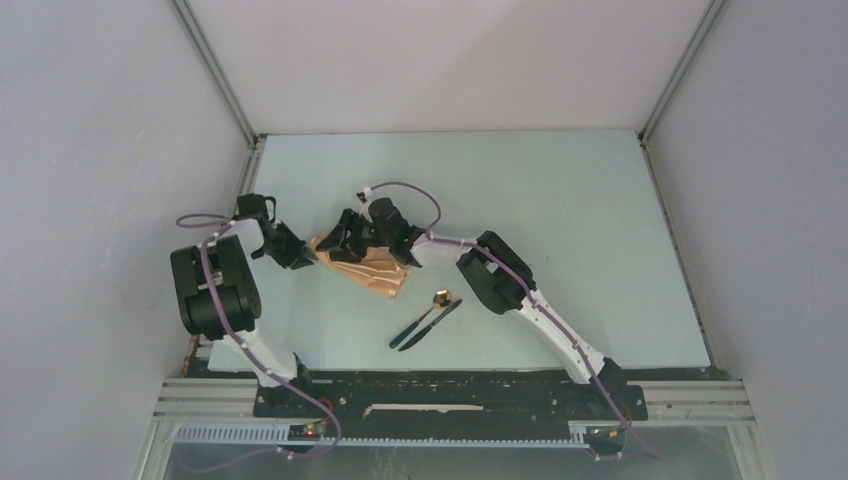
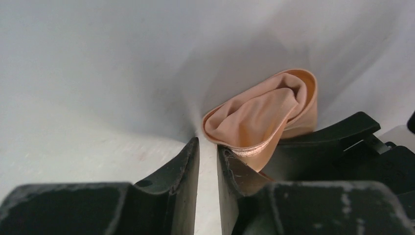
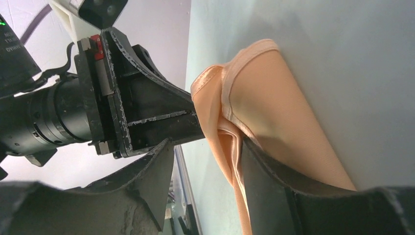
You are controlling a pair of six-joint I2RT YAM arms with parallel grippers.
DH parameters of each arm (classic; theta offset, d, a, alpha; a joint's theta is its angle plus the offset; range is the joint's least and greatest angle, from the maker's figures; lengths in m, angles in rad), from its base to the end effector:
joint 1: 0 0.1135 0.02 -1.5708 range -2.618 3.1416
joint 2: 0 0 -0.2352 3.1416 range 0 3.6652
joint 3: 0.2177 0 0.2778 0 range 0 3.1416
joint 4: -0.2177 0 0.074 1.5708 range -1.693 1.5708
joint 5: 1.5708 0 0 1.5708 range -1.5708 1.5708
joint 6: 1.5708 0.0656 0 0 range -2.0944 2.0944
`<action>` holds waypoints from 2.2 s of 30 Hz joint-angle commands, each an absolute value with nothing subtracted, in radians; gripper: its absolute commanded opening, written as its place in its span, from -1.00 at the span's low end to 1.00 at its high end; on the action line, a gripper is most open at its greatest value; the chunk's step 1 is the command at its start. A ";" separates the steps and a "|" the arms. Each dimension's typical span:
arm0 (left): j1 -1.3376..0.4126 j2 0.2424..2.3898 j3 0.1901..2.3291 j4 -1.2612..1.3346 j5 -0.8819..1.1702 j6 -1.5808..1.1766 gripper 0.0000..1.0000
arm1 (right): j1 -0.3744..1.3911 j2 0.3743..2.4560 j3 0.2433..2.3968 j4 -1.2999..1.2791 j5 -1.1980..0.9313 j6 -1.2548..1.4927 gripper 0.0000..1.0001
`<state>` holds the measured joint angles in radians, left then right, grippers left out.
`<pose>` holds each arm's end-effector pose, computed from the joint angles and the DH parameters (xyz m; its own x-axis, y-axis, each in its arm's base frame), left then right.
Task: Fold the napkin into a case and place the utensils inside
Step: Grasp the top corner of the smaller rectangle folded napkin from the folded napkin.
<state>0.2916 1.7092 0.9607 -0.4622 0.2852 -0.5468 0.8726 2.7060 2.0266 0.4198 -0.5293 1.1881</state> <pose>0.3312 0.0801 0.0777 -0.6716 -0.7225 -0.1641 -0.6206 0.6695 -0.4081 0.3656 0.4872 0.0555 -0.9660 0.0945 -0.2407 -0.2110 0.2500 0.9450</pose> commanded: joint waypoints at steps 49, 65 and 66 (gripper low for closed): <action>0.272 1.870 1.076 -0.436 0.399 -0.548 -0.69 | 0.881 2.605 1.977 0.286 -0.554 0.989 0.37; 0.273 1.854 1.059 -0.441 0.379 -0.530 -0.71 | 0.863 2.483 2.034 0.080 -0.496 0.688 0.23; 0.273 1.850 1.059 -0.441 0.378 -0.530 -0.71 | 0.858 2.514 2.077 0.064 -0.498 0.688 0.18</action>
